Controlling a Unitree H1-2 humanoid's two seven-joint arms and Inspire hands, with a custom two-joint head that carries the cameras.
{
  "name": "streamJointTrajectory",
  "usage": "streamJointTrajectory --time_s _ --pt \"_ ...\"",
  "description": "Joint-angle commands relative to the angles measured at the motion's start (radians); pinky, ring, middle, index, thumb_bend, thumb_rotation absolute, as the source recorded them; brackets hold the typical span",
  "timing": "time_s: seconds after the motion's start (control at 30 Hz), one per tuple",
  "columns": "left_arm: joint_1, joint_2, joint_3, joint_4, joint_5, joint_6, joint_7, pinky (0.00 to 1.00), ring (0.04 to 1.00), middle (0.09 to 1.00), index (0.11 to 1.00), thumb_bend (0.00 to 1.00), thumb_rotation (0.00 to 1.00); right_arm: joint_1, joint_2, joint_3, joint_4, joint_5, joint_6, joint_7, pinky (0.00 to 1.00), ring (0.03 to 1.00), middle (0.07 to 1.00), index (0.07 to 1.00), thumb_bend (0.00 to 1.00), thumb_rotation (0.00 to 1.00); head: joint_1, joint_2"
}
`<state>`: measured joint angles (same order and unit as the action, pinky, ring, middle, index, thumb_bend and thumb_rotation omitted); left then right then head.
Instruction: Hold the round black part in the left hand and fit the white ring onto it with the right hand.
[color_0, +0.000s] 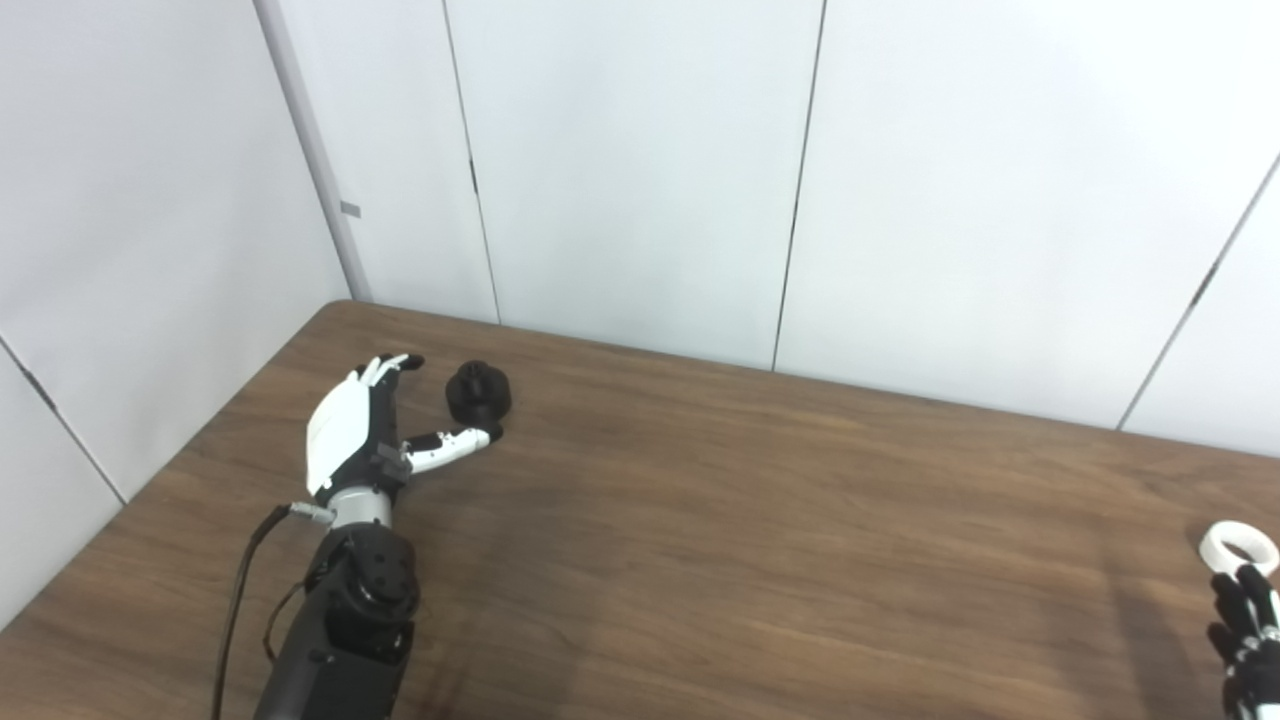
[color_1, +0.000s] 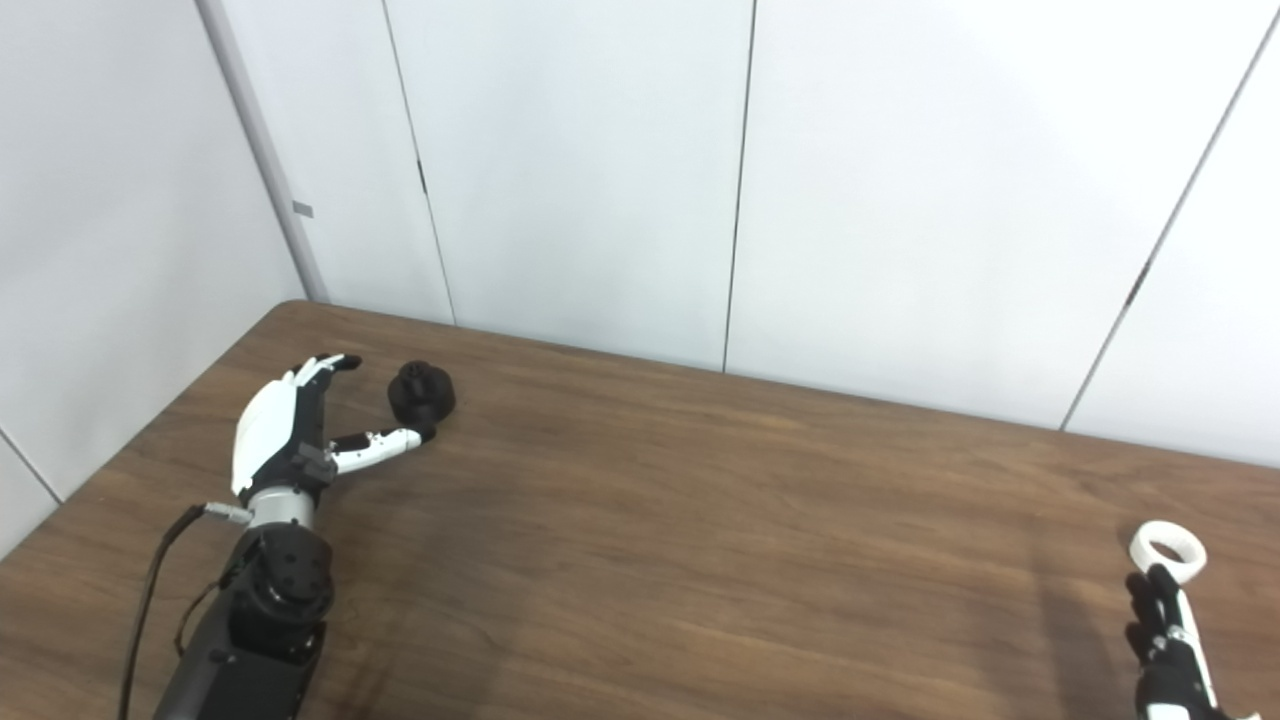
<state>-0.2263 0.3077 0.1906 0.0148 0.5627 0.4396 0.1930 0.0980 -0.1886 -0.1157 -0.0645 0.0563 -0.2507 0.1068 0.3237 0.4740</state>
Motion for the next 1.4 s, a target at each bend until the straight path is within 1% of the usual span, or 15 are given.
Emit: streamJointTrajectory --time_s 0.0,0.13,0.23,0.37,0.43,0.5,0.57,0.7,0.83,0.87,0.97,1.1,1.23,1.37 --pt "-0.067 0.048 -0.002 0.025 0.017 0.002 0.024 1.00 1.000 0.953 0.836 0.97 0.37 0.052 0.023 0.016 0.074 0.015 -0.023 0.005 1.00 1.000 0.984 1.000 0.41 1.00 0.001 0.002" --pt "-0.109 0.073 -0.021 0.094 0.021 0.024 0.014 1.00 1.000 0.961 0.840 0.97 0.39 0.050 0.019 0.016 0.086 0.021 -0.043 0.009 1.00 1.000 0.982 1.000 0.41 1.00 -0.001 0.003" --pt "-0.136 0.082 -0.026 0.143 0.002 0.025 0.014 1.00 1.000 0.961 0.833 0.98 0.39 0.054 0.016 0.016 0.081 0.015 -0.034 0.006 1.00 1.000 0.981 1.000 0.43 1.00 -0.002 0.006" --pt "-0.176 0.100 -0.040 0.223 -0.013 0.016 0.016 1.00 1.000 0.960 0.823 1.00 0.40 0.059 0.015 0.017 0.076 0.016 -0.039 0.006 1.00 1.000 0.982 1.000 0.43 1.00 -0.005 0.007" --pt "-0.190 0.110 -0.050 0.260 -0.018 0.001 0.023 1.00 1.000 0.960 0.824 1.00 0.40 0.059 0.016 0.017 0.072 0.014 -0.037 0.004 1.00 1.000 0.980 1.000 0.43 1.00 -0.005 0.006" --pt "-0.207 0.119 -0.058 0.298 -0.026 -0.010 0.023 1.00 1.000 0.964 0.827 1.00 0.41 0.060 0.012 0.018 0.075 -0.011 -0.051 -0.004 1.00 1.000 0.973 1.000 0.42 1.00 -0.005 0.008" --pt "-0.224 0.128 -0.067 0.324 -0.034 -0.016 0.020 1.00 1.000 0.968 0.831 1.00 0.41 0.059 0.011 0.018 0.079 0.003 -0.054 0.003 1.00 1.000 0.976 1.000 0.42 1.00 -0.005 0.008" --pt "-0.251 0.146 -0.090 0.364 -0.049 -0.014 0.012 1.00 1.000 0.980 0.835 1.00 0.39 0.061 0.015 0.017 0.072 0.006 -0.035 -0.001 1.00 1.000 0.977 1.000 0.46 1.00 -0.007 0.009" --pt "-0.273 0.164 -0.123 0.397 -0.052 -0.005 -0.004 1.00 1.000 0.985 0.840 1.00 0.40 0.064 0.014 0.017 0.069 0.006 -0.041 -0.001 1.00 1.000 0.976 1.000 0.44 1.00 -0.009 0.010" --pt "-0.277 0.167 -0.130 0.405 -0.054 -0.006 -0.006 1.00 1.000 0.986 0.840 1.00 0.40 0.066 0.013 0.017 0.068 -0.006 -0.042 -0.005 1.00 1.000 0.977 1.000 0.44 1.00 -0.009 0.010" --pt "-0.291 0.178 -0.150 0.437 -0.056 -0.018 -0.008 1.00 1.000 0.986 0.838 1.00 0.40 0.070 0.012 0.015 0.067 0.005 -0.040 0.000 1.00 1.000 0.973 1.000 0.43 1.00 -0.011 0.011" --pt "-0.301 0.184 -0.166 0.456 -0.060 -0.020 -0.006 1.00 1.000 0.985 0.839 1.00 0.40 0.078 0.014 0.014 0.059 -0.007 -0.041 -0.008 1.00 1.000 0.962 1.000 0.43 1.00 -0.013 0.013" --pt "-0.317 0.186 -0.178 0.484 -0.064 -0.026 -0.009 1.00 1.000 0.987 0.836 1.00 0.37 0.080 0.016 0.012 0.058 -0.001 -0.049 -0.006 1.00 1.000 0.962 1.000 0.43 1.00 -0.016 0.015" --pt "-0.322 0.189 -0.198 0.500 -0.066 -0.040 -0.014 1.00 1.000 0.985 0.828 1.00 0.36 0.084 0.013 0.013 0.051 -0.004 -0.043 -0.005 1.00 1.000 0.960 1.000 0.42 1.00 -0.021 0.018"
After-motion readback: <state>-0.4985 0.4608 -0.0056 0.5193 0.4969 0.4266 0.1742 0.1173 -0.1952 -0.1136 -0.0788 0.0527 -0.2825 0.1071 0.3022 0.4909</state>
